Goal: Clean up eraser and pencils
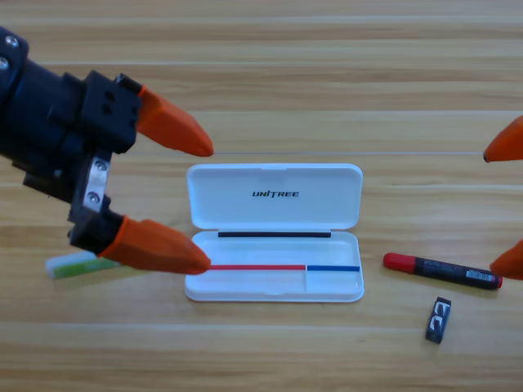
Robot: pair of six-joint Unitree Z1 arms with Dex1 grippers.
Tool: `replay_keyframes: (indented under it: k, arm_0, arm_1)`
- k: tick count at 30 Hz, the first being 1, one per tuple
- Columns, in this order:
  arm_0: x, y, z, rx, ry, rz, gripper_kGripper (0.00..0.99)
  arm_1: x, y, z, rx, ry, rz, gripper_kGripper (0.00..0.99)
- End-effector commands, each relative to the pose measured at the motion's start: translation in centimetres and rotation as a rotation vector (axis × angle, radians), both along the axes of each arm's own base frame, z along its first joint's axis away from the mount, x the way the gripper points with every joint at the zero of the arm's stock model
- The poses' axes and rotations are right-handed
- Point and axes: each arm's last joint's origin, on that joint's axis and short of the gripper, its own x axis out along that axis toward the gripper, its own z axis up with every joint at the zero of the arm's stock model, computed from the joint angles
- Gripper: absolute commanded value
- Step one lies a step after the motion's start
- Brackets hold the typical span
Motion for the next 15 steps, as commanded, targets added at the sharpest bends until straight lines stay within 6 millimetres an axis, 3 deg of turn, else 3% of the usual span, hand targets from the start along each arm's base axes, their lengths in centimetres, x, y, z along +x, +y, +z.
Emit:
replay_keyframes:
  k: [1,10,15]
  arm_0:
    - [-0.4,-0.4,-0.7,0.007,0.029,-0.019,0.990]
    - [-0.4,-0.4,-0.6,0.003,0.035,-0.012,0.990]
    - [0.0,-0.2,-0.6,0.011,0.019,0.051,0.990]
  arm_1:
    - [0.0,0.7,-1.7,-0.036,0.041,0.020,0.989]
    - [0.0,0.6,-1.8,-0.036,0.079,-0.014,0.988]
    - [1.7,0.5,-2.0,-0.099,0.141,-0.145,0.983]
